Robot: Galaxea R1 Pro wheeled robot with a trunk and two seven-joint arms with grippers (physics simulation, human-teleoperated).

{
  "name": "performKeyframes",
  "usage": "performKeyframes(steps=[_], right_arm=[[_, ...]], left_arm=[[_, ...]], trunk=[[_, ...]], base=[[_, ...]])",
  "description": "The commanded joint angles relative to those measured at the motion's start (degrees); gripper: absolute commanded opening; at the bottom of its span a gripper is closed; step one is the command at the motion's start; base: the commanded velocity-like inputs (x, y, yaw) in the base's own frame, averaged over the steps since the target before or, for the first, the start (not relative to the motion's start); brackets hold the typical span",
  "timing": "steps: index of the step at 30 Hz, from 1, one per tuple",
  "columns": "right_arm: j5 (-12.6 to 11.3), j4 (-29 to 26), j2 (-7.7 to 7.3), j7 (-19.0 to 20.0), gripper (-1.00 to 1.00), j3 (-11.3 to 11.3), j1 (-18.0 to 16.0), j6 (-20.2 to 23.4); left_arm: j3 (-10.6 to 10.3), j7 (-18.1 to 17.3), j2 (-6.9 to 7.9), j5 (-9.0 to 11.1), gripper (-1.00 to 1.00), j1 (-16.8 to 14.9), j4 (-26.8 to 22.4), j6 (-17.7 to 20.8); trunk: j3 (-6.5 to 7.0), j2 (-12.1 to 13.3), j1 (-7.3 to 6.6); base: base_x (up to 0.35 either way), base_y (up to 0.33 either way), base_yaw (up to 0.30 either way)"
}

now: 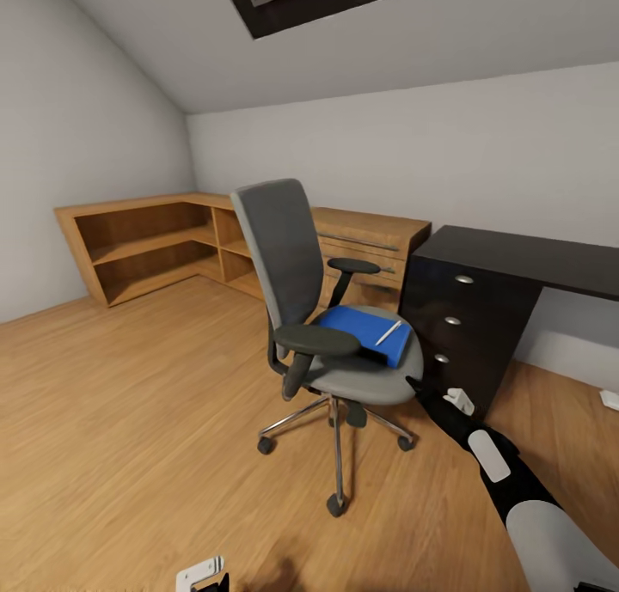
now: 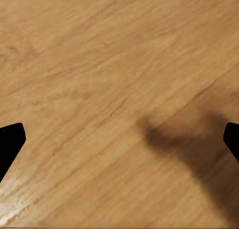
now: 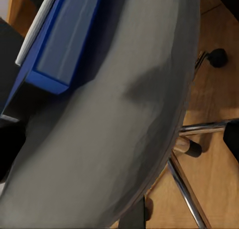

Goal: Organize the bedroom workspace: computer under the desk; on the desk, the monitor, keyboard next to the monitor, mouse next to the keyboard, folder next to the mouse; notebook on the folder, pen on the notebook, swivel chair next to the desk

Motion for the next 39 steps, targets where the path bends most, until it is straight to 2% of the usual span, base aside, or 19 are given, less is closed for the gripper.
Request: performKeyframes(steps=[1, 21, 29, 39], right_arm=[[-0.43, -0.02, 0.03, 0.13, 1.00, -0.22, -0.02, 0.53], [-0.42, 0.04, 0.25, 0.13, 1.00, -0.21, -0.02, 0.53], [-0.35, 0.04, 1.13, 0.06, 1.00, -0.21, -0.02, 0.45], [-0.33, -0.05, 1.16, 0.08, 1.00, -0.21, -0.02, 0.44]], left_arm=[[0.17, 0.02, -0.04, 0.08, 1.00, -0.04, 0.03, -0.16], [0.17, 0.03, -0.04, 0.09, 1.00, -0.04, 0.04, -0.16], [0.17, 0.03, -0.04, 0.09, 1.00, -0.04, 0.03, -0.16], [0.17, 0.03, -0.04, 0.09, 1.00, -0.04, 0.04, -0.16]], trunk=[[-0.05, -0.02, -0.01], [-0.05, -0.02, -0.01], [-0.05, -0.02, -0.01], [-0.05, -0.02, -0.01]], base=[[-0.001, 0.000, 0.204], [0.000, 0.000, 0.150], [0.000, 0.000, 0.225], [0.000, 0.000, 0.200]])
